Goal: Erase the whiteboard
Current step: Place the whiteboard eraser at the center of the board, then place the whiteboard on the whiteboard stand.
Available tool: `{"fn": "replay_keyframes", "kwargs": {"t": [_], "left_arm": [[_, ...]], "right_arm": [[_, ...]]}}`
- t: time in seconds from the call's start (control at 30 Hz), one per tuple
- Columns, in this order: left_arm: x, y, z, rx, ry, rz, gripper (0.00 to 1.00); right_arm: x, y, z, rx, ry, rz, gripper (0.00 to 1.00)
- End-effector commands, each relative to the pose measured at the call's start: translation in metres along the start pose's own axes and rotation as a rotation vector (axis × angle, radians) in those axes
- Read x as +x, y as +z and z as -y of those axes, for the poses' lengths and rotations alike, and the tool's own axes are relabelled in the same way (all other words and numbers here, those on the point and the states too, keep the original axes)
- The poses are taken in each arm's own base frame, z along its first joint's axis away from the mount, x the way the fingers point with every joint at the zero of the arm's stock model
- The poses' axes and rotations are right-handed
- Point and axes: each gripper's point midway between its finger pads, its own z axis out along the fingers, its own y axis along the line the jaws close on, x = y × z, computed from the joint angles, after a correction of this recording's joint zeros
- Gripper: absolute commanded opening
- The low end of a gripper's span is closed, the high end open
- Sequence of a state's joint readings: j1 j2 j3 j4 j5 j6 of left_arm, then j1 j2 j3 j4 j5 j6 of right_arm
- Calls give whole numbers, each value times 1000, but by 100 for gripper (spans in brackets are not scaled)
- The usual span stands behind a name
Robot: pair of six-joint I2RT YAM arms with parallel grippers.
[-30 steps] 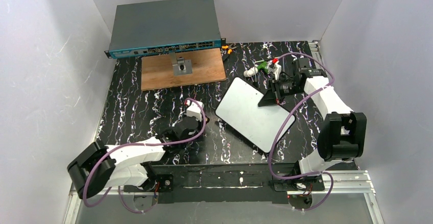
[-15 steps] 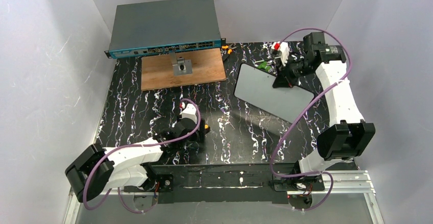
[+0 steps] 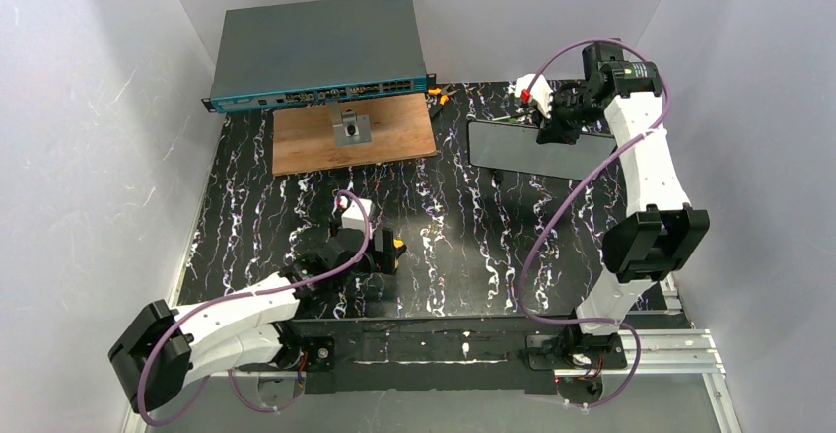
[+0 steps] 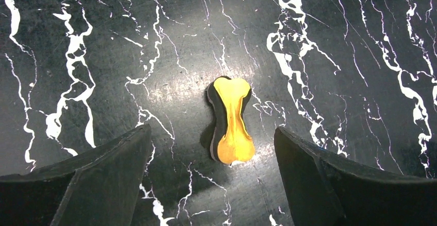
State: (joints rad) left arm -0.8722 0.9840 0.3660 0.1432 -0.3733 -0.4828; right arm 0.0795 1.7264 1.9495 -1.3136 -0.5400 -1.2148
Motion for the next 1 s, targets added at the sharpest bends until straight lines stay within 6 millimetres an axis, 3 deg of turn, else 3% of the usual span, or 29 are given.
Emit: {"fn": "replay_keyframes", "kwargs": {"t": [0.0, 0.13, 0.37, 0.5, 0.77, 0.9, 0.97], "left_arm": [[-10, -8, -2, -3, 16, 11, 89], [-16, -11, 8, 58, 34, 33, 89], [-65, -12, 91, 482, 213, 194, 95], [-107, 6, 124, 599, 304, 309, 98], [-152, 60, 135, 675, 348, 389, 98], [-170, 83, 132, 779, 311, 422, 95], [-169, 92, 139, 835, 365, 473, 93]], "right_arm": [[-20, -13, 28, 67, -309, 32, 1], [-25, -10, 38, 44, -385, 44, 1], [-29, -5, 41, 0, -430, 63, 1], [-28, -4, 36, -19, -434, 65, 1], [-23, -3, 55, -19, -476, 19, 1], [-26, -1, 43, -55, -460, 56, 1], [-27, -1, 34, -72, -449, 75, 1]]}}
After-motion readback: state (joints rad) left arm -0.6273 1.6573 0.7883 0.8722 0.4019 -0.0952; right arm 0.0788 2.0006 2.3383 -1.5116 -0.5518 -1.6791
